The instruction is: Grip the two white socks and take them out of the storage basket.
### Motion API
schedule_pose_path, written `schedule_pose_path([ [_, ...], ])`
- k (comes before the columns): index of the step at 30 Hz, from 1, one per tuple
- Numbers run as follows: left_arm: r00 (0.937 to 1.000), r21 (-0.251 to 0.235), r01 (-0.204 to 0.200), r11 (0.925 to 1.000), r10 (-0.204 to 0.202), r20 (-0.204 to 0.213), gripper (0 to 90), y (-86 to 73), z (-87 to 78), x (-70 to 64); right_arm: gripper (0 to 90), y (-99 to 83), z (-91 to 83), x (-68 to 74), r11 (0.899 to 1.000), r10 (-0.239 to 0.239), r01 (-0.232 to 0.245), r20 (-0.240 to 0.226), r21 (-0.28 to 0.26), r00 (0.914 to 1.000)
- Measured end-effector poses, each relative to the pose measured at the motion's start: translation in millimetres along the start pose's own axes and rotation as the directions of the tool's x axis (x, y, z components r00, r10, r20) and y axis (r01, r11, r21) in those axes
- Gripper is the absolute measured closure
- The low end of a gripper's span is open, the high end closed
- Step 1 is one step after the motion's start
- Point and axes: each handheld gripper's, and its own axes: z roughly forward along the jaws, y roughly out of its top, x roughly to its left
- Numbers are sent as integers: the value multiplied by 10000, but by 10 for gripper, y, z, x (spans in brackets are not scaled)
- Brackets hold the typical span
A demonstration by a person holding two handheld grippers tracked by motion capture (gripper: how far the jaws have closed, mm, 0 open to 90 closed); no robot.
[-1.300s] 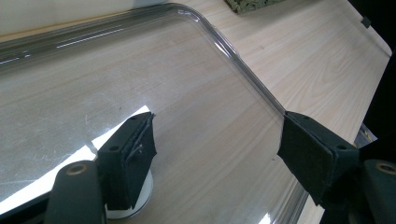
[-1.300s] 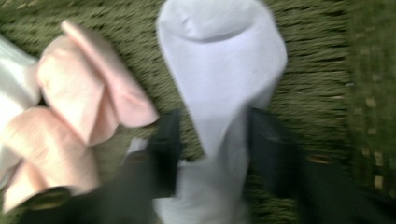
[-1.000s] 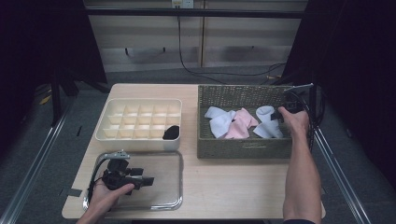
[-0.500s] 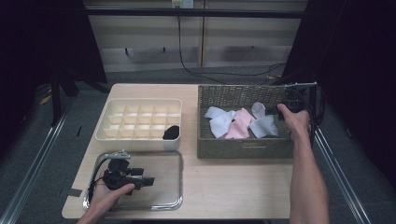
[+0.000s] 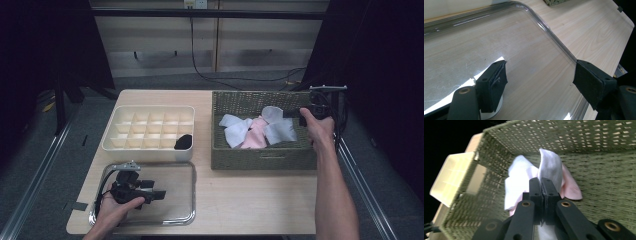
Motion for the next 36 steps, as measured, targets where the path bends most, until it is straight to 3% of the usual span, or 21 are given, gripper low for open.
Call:
schedule_pose_path([
  [3, 10000, 22, -6, 10000, 6, 18, 261, 0, 8, -2, 878, -10, -56, 64, 9997, -157, 153, -197, -187, 9997],
  [8, 10000, 12, 28, 10000, -28, 10, 261, 4, 27, -12, 877, -22, -68, 132, 9978, -668, 668, -279, -37, 9974],
  [21, 10000, -19, 35, 10000, -35, 34, 259, 1, 33, -15, 877, 85, -215, 375, 9945, -881, 830, -814, -632, 9928],
  [36, 10000, -31, -85, 10000, 85, -13, 260, 2, 47, -56, 878, 160, -416, 501, 9902, -1029, 919, -1044, -1051, 9892],
])
